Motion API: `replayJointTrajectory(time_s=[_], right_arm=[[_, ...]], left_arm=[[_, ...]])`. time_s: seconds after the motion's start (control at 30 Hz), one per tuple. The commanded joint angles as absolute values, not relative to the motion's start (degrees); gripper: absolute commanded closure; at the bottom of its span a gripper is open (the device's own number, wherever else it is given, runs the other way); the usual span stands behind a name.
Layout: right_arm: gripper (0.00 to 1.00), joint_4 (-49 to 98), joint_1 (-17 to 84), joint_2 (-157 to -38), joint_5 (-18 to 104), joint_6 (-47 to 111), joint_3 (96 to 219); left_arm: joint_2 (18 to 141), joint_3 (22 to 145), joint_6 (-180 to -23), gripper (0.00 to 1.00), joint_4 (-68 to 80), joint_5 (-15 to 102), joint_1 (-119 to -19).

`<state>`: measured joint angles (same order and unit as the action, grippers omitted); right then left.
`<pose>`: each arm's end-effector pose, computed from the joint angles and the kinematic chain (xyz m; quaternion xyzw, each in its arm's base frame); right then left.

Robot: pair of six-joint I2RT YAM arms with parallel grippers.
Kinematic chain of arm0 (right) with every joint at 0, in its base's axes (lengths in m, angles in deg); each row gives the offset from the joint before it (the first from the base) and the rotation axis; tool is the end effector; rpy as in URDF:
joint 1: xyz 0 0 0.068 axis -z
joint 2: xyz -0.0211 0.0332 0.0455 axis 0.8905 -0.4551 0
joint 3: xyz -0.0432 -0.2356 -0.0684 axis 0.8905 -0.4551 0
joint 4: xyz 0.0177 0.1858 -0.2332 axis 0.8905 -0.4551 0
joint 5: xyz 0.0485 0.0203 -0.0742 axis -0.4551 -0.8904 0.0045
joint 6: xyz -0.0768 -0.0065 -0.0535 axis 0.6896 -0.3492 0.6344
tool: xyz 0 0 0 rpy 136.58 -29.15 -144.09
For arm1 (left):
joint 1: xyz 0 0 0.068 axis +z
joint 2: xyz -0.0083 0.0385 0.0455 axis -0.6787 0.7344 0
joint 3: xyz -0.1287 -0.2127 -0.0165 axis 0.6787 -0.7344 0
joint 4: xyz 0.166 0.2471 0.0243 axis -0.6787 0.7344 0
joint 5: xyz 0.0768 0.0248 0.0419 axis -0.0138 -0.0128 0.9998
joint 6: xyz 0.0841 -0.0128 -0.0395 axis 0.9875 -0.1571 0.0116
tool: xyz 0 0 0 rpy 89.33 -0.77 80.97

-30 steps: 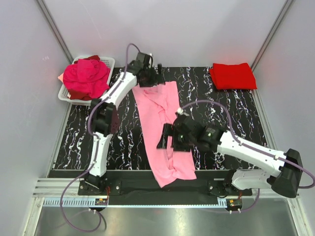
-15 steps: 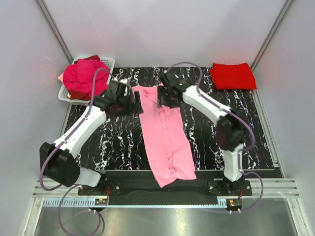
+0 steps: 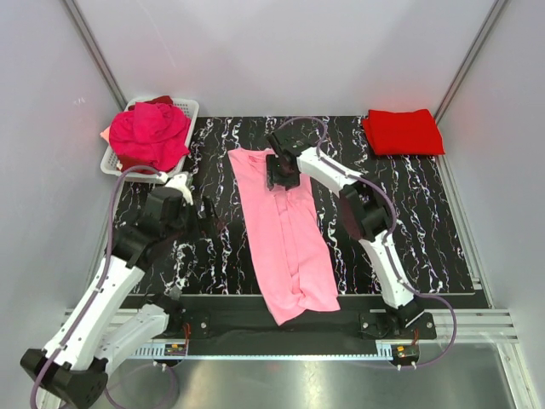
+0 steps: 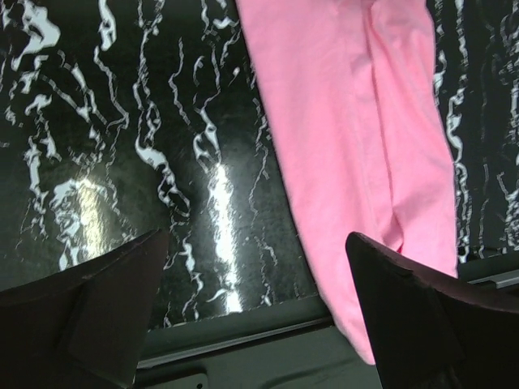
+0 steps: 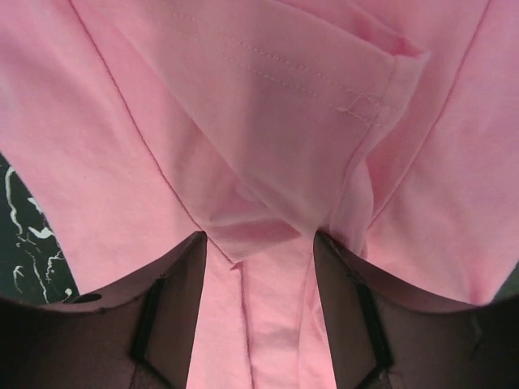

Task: Fold and stack the t-shirts
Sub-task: Fold the tshirt

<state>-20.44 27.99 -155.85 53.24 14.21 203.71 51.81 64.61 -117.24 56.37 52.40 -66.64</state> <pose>0.4638 0.3193 0.1009 -0.0830 0.9683 0.0971 0.2148 0.2320 -0.1019 0.2718 -0.0295 0.9148 -0.1696 0.3654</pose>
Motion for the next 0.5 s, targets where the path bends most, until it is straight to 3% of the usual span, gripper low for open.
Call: replayJointTrajectory(time_s=[0.0,0.17,0.47], right_arm=[[0.38,-11.1,29.8,-145.6,49.0,15.0,198.3],[0.38,-6.6,33.4,-142.8,43.6,12.9,195.2],[0.43,-8.1,38.1,-151.0,37.7,11.2,204.0]], left_arm=[[48.2,61.7,-116.6,0.02,57.1,54.8,-66.7],[42.4,60.9,-115.8,0.02,54.9,54.2,-66.7],[38.5,59.9,-115.9,0.03,53.5,55.4,-66.7]])
